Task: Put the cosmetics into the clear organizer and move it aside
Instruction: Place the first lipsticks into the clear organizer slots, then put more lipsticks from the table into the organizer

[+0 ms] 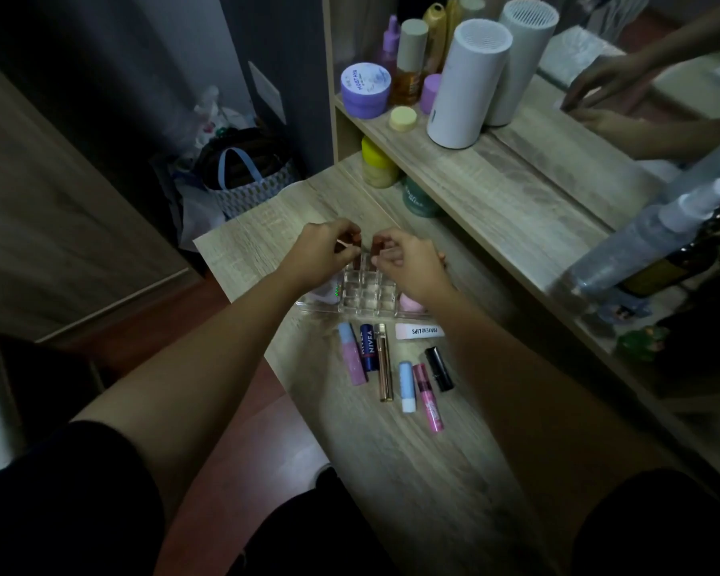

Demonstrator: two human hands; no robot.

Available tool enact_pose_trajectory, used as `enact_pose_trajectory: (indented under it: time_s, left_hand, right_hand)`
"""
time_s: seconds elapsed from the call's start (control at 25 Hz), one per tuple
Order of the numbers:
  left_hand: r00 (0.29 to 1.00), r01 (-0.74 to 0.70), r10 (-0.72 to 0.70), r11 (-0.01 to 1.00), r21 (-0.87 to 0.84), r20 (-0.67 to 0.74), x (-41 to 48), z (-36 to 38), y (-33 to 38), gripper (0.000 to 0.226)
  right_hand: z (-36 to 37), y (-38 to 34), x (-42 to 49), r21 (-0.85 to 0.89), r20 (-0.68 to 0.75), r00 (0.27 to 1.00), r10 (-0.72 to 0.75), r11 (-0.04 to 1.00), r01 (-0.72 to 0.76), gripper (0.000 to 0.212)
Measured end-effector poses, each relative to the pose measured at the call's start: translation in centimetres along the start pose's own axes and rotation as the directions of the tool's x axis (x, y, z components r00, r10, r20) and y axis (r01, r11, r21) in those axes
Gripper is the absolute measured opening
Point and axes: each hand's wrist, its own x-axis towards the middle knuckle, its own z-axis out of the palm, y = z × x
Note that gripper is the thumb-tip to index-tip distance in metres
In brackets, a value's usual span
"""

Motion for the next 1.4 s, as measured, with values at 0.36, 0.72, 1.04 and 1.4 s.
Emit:
enact_pose_trajectory:
  time_s: [0.36, 0.72, 1.04, 1.4]
  left_hand:
    - [0.999, 0.041, -0.041, 0.998, 0.041, -0.002, 0.0, -0.3, 0.0, 0.035]
    - [0.997, 0.064, -0.068, 0.993, -0.095, -0.038, -8.0, 0.5, -1.1, 0.009]
    - [0.944, 0.058, -0.101, 0.988, 0.143, 0.313, -9.9, 5.6, -2.9, 0.029]
    - [0.948, 0.213, -0.22, 0.976, 0.054, 0.232, -10.5, 5.3, -3.2, 0.017]
  right_hand:
    - [-0.1, -0.2, -0.1, -0.037, -0.021, 0.999, 0.028, 0.999, -0.029, 0.035]
    - [0.6, 0.6, -6.8, -0.05, -0.042, 0.994, 0.105, 0.993, -0.107, 0.008]
    - [3.6, 1.1, -7.8, -0.279, 0.052, 0.974, 0.221, 0.939, -0.198, 0.017]
    - [4.3, 0.5, -7.8, -0.43, 0.055, 0.958, 0.283, 0.872, -0.233, 0.031]
